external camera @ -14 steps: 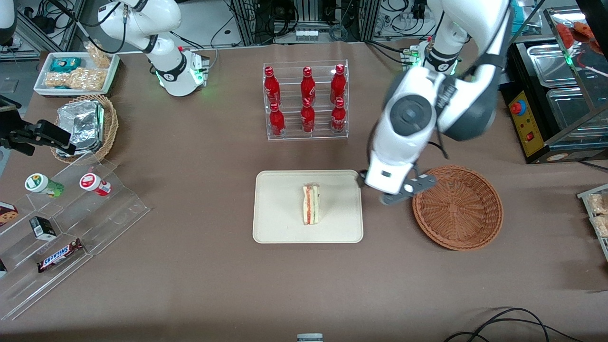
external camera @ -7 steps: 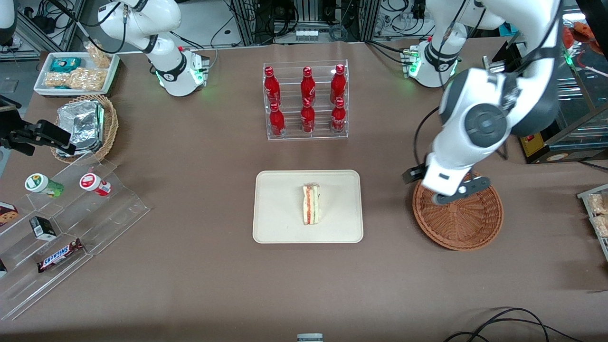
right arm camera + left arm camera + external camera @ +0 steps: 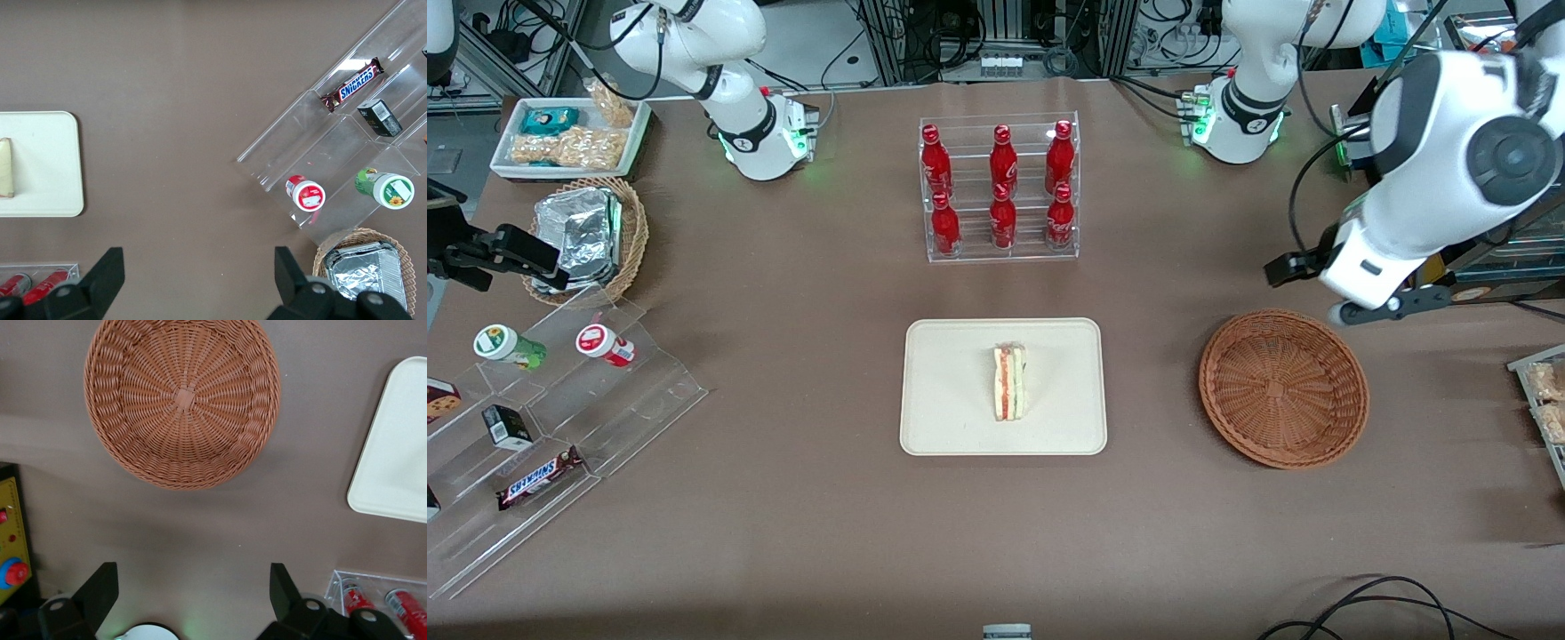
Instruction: Place sandwich from basket to tray
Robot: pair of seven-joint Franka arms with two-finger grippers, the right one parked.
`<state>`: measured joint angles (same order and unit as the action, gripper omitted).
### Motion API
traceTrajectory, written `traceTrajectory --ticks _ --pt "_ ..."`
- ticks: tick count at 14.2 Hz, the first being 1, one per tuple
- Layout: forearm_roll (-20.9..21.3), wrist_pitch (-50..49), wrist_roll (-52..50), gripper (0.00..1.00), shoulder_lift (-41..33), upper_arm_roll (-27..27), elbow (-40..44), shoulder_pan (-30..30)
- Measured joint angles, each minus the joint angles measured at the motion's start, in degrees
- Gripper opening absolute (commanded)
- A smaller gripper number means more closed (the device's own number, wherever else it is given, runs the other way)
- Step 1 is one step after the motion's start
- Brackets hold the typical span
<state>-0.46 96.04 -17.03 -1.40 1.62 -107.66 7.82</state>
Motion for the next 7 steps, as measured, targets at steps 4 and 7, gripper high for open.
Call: traceTrajectory --ticks 4,7 --pt "0.06 -0.19 10.51 1.00 -1.46 4.11 0.24 -6.41" --pt "0.06 -0.13 16.48 1.00 -1.69 4.35 2.30 -8.15"
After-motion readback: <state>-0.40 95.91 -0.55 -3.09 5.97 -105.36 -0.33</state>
